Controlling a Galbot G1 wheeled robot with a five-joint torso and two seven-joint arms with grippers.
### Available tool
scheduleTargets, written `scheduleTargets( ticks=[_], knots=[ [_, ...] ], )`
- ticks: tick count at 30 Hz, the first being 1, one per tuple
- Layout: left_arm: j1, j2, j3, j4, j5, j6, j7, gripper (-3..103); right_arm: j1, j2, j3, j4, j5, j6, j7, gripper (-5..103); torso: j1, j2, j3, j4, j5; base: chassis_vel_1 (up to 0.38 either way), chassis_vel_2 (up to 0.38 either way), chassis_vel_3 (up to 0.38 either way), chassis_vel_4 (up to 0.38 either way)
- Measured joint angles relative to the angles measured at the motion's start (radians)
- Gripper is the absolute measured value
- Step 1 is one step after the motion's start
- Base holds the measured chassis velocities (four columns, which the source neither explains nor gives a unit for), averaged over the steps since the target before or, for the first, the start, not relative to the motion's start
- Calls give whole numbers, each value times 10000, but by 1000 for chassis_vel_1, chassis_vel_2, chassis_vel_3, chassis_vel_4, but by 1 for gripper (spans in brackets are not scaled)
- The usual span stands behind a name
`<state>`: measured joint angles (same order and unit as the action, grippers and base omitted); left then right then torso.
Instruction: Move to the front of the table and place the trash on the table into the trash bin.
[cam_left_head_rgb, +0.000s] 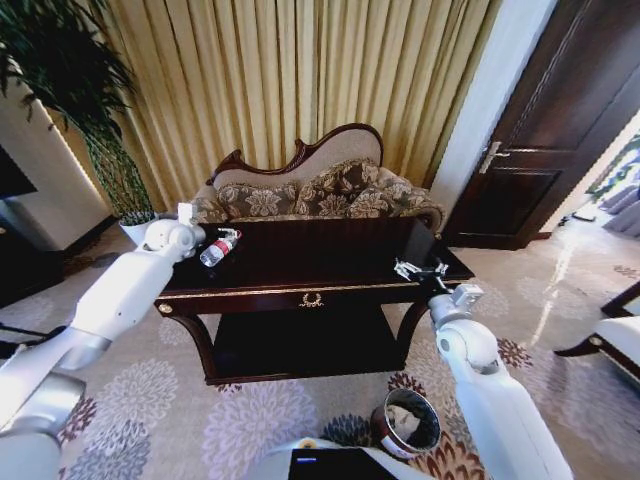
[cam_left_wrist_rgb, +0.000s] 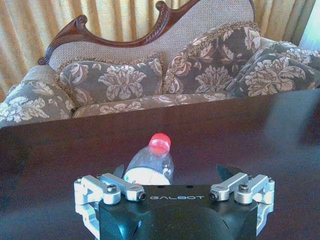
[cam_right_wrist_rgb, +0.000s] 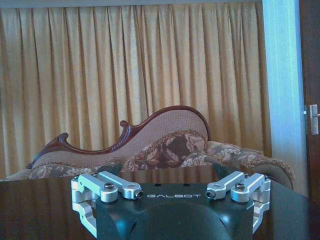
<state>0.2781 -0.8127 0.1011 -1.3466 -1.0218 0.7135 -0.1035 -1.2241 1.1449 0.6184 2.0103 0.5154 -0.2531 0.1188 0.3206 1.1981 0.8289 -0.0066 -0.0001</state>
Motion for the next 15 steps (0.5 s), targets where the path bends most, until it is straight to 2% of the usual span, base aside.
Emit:
scheduleTargets(
  ticks=[7, 15],
  knots=[
    [415, 322, -251, -196, 100, 0, 103, 100, 193, -20, -119, -468, -79, 160, 0, 100, 0, 0, 0, 3, 1, 0, 0, 0, 0],
    [623, 299, -414, -155, 168, -2, 252, 100, 310, 17, -379, -627, -202, 198, 0, 100, 0, -1, 0, 1, 0, 0, 0, 0, 0]
  ],
)
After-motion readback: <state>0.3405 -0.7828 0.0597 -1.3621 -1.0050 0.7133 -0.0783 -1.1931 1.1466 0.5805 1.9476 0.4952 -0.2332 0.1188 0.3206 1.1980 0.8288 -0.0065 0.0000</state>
